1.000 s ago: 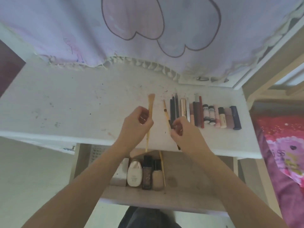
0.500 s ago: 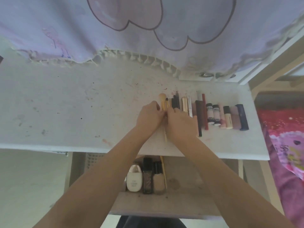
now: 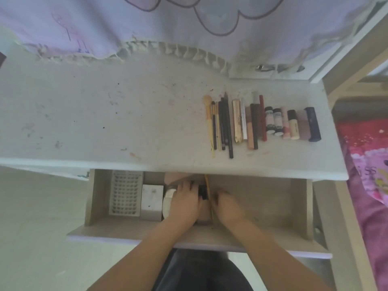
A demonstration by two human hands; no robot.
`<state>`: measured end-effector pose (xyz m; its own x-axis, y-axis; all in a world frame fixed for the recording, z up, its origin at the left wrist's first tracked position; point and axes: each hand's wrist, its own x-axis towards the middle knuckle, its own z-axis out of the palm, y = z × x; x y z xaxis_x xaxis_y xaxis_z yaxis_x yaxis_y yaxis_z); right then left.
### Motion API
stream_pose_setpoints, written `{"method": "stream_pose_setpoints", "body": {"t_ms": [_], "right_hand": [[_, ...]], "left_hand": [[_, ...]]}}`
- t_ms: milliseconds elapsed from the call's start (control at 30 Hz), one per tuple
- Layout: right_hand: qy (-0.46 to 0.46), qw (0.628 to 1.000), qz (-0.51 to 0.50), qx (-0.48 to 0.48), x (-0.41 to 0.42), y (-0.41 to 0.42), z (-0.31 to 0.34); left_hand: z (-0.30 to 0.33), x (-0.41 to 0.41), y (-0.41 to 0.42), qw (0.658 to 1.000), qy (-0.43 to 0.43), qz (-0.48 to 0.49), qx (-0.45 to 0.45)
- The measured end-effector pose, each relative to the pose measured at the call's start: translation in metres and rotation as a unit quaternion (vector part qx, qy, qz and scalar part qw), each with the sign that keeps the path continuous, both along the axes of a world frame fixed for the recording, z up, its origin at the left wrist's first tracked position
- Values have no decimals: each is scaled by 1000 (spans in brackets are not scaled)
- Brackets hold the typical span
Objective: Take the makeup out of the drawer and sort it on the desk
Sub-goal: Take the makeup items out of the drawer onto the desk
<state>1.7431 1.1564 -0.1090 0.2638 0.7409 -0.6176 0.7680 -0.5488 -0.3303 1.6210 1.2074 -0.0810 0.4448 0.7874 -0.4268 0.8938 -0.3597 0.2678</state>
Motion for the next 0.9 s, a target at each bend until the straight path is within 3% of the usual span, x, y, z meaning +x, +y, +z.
{"method": "stream_pose_setpoints", "body": {"t_ms": [167, 400, 667, 900], "right_hand": [[4, 999, -35, 30, -8, 7, -16], [-37, 998, -44, -25, 25, -24, -14], [-51, 998, 6, -22, 48, -48, 9], [12, 998, 34, -58, 73, -57, 83]], "left_hand": [[-14, 23, 10, 996, 79, -38, 16], [-15, 20, -10, 995, 71, -65, 21], [-14, 19, -27, 988, -86, -2, -132], [-2, 15, -32, 973, -84, -2, -213]]}}
